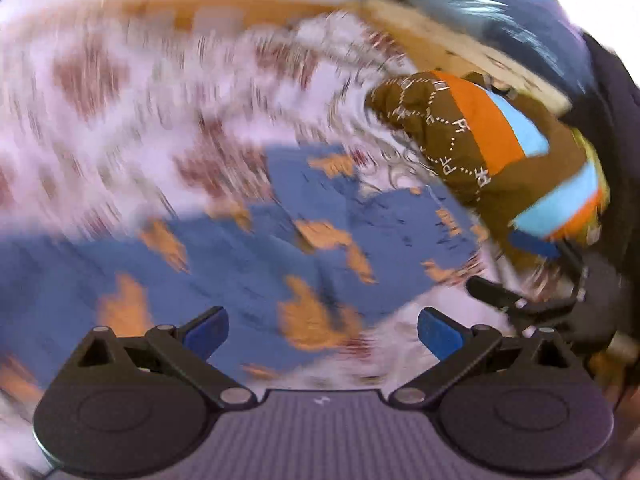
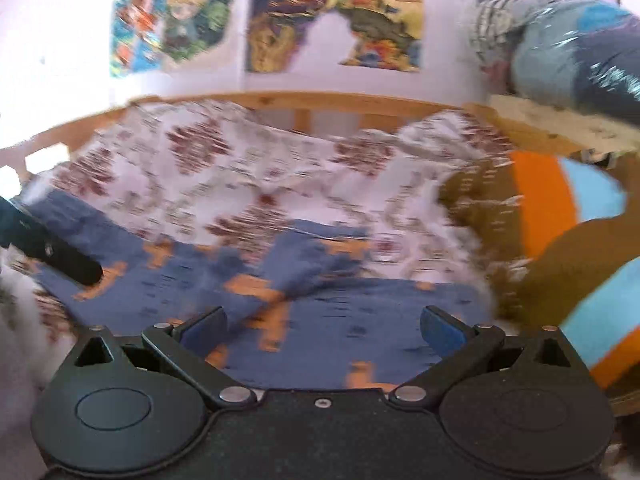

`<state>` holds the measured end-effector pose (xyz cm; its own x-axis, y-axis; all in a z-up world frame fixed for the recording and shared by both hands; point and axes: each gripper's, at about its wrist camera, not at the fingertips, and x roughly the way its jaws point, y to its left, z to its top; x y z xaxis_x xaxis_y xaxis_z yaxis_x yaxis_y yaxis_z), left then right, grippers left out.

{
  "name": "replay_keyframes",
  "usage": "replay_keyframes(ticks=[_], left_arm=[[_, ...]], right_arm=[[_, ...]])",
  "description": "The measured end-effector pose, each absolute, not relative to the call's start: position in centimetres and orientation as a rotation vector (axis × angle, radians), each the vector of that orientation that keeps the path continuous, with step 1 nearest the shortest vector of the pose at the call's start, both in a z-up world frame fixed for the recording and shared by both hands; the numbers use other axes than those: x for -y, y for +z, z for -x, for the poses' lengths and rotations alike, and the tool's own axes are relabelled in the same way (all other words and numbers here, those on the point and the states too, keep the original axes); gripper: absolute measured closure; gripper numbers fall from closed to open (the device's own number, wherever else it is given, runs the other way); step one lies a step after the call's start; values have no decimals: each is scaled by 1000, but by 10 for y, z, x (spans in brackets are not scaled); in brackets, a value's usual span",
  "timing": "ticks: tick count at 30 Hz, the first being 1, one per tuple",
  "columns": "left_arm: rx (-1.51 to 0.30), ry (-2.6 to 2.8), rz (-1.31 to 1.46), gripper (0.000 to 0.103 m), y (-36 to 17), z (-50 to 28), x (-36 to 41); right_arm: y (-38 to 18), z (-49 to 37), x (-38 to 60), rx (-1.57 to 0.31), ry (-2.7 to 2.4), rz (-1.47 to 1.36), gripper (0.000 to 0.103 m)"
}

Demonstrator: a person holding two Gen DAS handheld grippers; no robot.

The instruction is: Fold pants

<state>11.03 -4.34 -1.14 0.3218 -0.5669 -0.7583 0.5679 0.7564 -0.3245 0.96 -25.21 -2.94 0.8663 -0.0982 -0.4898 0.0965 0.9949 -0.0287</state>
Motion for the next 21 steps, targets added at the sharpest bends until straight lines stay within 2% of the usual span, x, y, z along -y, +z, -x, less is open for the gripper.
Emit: replay_keyframes(ticks=[4, 8, 15, 21], left_arm=[[-1178, -663, 247, 0, -45, -126, 70], [-1160, -596, 425, 0, -67, -129, 72], [-940, -591, 123, 0, -82, -101, 90], [-926, -658, 126, 0, -93, -96, 97]], right_arm=[[-23, -11, 282, -577, -131, 100, 1], [-12, -11, 308, -656, -70, 158, 1], [18, -42, 322, -693, 33, 208, 1], [16, -121, 298, -828, 331, 235, 1]])
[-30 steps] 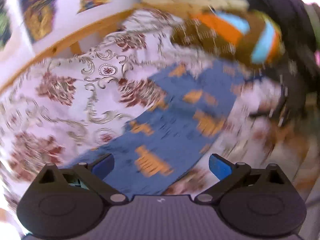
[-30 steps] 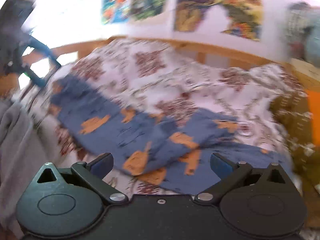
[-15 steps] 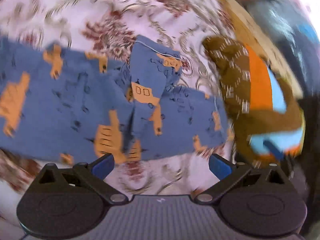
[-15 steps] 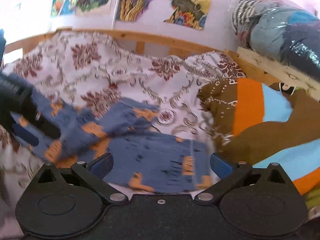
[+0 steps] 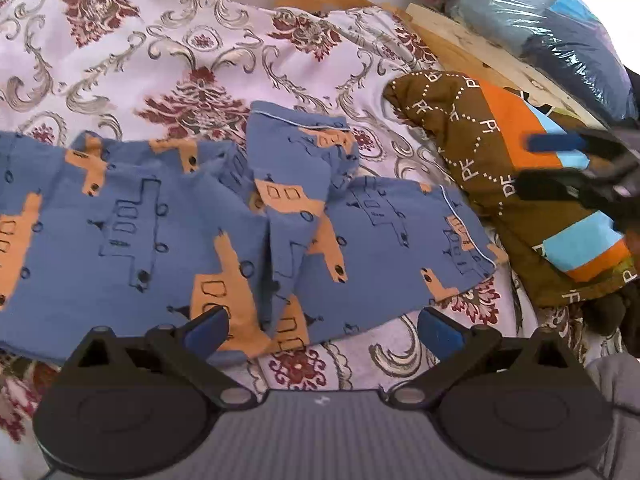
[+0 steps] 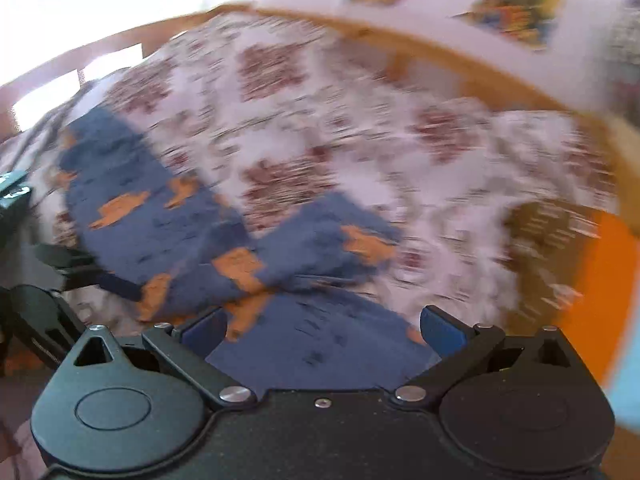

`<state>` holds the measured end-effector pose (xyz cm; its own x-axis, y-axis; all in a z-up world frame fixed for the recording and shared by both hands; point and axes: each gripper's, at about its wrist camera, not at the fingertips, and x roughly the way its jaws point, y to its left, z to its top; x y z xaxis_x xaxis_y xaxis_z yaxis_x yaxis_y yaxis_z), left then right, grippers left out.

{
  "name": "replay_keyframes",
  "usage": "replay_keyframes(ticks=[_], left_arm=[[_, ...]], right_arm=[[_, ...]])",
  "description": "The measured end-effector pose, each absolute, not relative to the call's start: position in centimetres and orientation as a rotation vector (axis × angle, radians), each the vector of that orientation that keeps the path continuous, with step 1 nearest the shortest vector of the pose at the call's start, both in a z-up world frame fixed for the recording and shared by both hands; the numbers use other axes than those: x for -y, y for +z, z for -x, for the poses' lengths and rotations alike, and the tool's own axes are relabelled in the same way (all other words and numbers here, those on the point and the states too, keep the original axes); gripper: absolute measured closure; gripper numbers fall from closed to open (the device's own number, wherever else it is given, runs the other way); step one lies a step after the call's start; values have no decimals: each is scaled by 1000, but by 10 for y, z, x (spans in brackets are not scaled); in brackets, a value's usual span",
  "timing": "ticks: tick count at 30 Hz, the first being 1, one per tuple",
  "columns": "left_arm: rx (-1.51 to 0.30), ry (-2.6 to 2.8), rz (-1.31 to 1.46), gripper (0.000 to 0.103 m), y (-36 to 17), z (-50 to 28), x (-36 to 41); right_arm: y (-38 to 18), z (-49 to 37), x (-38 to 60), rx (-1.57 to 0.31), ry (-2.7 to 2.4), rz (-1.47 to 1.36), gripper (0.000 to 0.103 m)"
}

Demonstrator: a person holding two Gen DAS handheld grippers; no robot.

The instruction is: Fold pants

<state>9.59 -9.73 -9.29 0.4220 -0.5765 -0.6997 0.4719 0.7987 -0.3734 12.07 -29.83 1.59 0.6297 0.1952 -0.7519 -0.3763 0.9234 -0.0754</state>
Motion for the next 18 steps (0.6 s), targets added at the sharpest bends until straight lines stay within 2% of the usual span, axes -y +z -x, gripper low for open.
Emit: replay_keyframes(ticks=[6, 8, 10, 12, 15, 16, 18], left_arm=[[-905, -629, 157, 1, -99, -98, 91], [-911, -641, 149, 4, -99, -100, 91], [-917, -625, 148, 17, -99, -102, 90], [-936, -606, 153, 27, -101, -105, 88], [-960, -594, 162, 47, -103, -110, 87], [-962, -588, 158, 51, -104, -110, 86], [-970, -586, 154, 63, -106, -111, 87]], right_arm=[[1, -196, 267, -901, 428, 306, 1], [-3, -217, 258, -917, 438, 280, 1], [-7, -233, 252, -936, 432, 261, 2], [-12, -249, 242, -971, 401, 266, 7], [-24, -267, 233, -1035, 371, 257, 22], [-28, -273, 231, -1049, 357, 245, 28], [-35, -286, 229, -1074, 334, 206, 30]])
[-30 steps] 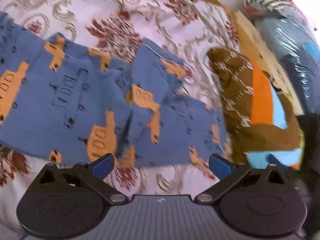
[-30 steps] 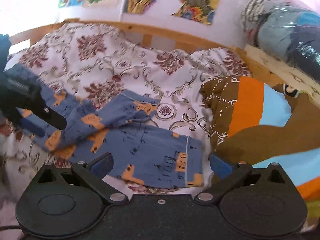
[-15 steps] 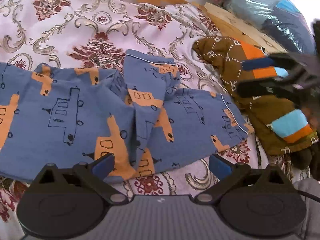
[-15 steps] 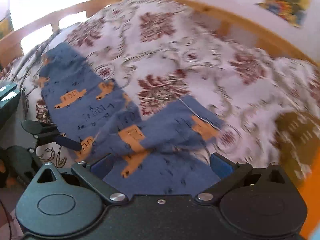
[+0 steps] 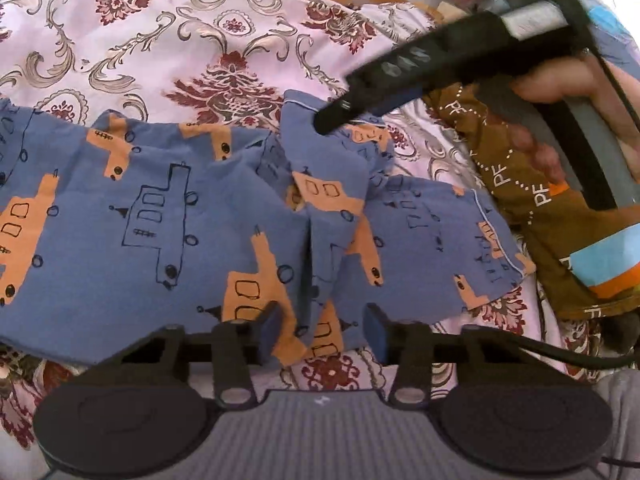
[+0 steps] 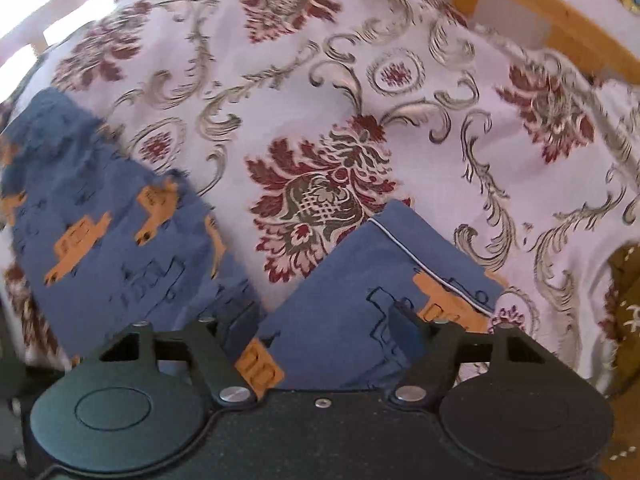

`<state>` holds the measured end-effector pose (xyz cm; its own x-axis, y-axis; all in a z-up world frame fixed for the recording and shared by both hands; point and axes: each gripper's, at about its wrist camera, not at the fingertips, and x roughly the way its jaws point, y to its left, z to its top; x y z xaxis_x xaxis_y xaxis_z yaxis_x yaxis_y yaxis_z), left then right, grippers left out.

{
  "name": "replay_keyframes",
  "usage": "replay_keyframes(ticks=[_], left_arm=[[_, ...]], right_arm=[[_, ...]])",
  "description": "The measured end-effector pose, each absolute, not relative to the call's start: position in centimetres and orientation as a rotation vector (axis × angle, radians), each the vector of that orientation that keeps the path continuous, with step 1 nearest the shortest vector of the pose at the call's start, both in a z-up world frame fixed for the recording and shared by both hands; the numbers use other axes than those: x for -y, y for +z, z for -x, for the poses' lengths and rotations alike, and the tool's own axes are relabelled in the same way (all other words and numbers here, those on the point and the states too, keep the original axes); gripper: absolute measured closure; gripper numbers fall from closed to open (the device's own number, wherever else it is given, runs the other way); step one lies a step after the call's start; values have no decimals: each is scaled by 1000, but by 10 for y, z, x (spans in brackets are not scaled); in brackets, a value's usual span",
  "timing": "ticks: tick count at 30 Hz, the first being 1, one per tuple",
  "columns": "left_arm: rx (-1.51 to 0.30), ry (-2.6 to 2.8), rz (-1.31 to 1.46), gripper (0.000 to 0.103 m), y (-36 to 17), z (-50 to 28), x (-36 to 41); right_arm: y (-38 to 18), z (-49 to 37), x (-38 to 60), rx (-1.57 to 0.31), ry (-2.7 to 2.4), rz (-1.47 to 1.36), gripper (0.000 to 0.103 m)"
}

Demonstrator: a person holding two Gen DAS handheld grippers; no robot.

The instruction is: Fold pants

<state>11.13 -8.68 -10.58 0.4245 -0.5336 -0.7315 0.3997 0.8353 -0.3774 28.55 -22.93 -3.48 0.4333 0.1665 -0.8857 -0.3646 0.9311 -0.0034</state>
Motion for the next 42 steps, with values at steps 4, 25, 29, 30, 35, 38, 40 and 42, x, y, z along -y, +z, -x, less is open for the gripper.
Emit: replay_keyframes(ticks=[4, 25, 29, 30, 35, 38, 40, 42], left_arm=[[-975, -600, 148, 77, -107, -112, 87], [-985, -588, 117, 97, -109, -110, 91], [-983, -580, 115, 100, -108, -111, 91], [-981, -578, 116, 101, -108, -111, 91], [-957, -577, 107, 102, -104, -109, 90], [-926, -578, 93, 103, -100, -106, 92], [-900, -582, 74, 103, -97, -104, 94], [-865, -593, 47, 103, -93, -99, 96]], right_arm=[[-47, -309, 225, -1124, 293, 127, 36], [-82, -323, 211, -1192, 133, 36, 102], [-76, -315, 227, -1149, 125, -64, 103], [-74, -313, 230, -1139, 119, -82, 103], [-51, -289, 254, -1006, 102, -205, 103], [-31, -261, 278, -887, 64, -296, 103], [-20, -232, 295, -800, 20, -341, 103], [-16, -201, 312, -726, -36, -381, 103]])
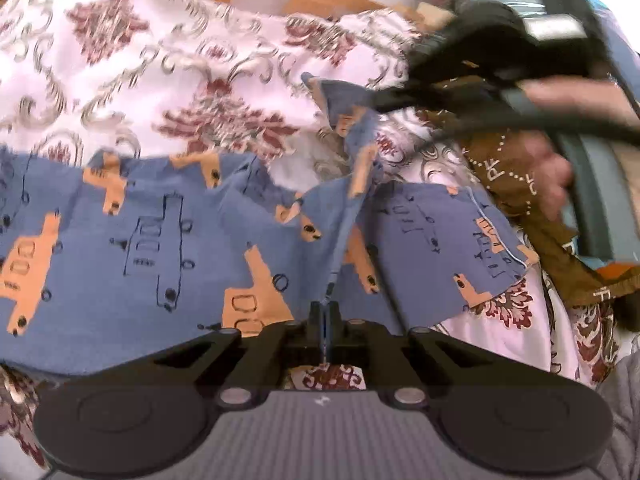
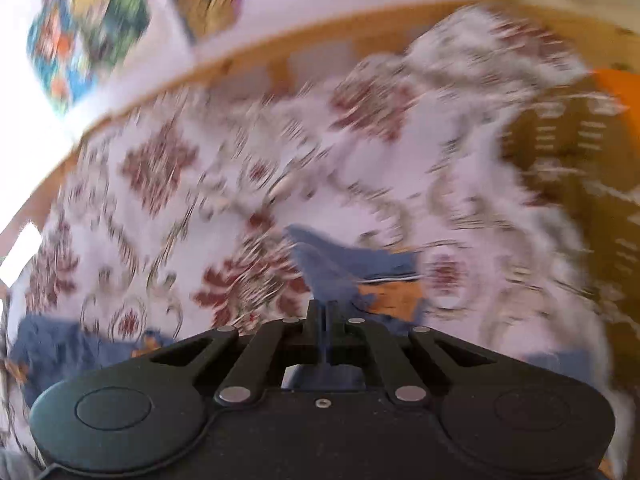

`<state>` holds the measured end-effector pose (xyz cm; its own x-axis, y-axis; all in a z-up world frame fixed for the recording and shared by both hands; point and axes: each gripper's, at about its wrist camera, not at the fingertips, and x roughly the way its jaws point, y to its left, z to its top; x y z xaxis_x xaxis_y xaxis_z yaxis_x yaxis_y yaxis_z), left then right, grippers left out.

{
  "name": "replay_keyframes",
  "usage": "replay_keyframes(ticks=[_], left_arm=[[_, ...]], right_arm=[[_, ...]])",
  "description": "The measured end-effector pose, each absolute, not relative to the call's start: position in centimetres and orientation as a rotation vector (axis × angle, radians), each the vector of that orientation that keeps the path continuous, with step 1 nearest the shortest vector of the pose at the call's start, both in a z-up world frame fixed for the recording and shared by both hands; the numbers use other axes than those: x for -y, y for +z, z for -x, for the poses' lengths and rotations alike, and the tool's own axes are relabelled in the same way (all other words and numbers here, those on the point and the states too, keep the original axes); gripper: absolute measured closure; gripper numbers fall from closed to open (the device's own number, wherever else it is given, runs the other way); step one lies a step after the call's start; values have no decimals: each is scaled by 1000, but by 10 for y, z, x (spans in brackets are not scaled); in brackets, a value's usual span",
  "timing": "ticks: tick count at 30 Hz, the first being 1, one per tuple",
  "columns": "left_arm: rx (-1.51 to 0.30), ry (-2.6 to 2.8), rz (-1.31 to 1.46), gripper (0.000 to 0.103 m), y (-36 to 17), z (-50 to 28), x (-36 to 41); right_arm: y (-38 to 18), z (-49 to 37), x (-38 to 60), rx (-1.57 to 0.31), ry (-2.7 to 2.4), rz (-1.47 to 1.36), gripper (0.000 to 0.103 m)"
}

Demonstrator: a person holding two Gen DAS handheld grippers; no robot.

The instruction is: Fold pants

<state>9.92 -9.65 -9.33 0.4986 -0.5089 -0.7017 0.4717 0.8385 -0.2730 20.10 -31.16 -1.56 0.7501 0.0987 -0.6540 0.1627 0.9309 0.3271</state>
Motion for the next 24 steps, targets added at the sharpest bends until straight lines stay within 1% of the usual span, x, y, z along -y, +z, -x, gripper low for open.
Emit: replay_keyframes(ticks=[5, 9, 13, 18, 24], left_arm=[[-793, -622, -100, 103, -89, -84, 111], [-822, -647, -198, 103, -96, -78, 124], [-867, -645, -211, 103, -102, -79, 124], [-865, -646, -223, 103, -102, -76, 123], [-897, -649, -246, 103, -105, -79, 126]], right_arm=[[-35, -112, 342, -587, -215, -529, 103], [-73, -65, 346, -570, -325, -658, 103], [-99, -46, 349, -583, -384, -768, 103], [-93, -40, 340, -575, -387, -727, 103], [-100, -34, 343, -610, -420, -725, 103]])
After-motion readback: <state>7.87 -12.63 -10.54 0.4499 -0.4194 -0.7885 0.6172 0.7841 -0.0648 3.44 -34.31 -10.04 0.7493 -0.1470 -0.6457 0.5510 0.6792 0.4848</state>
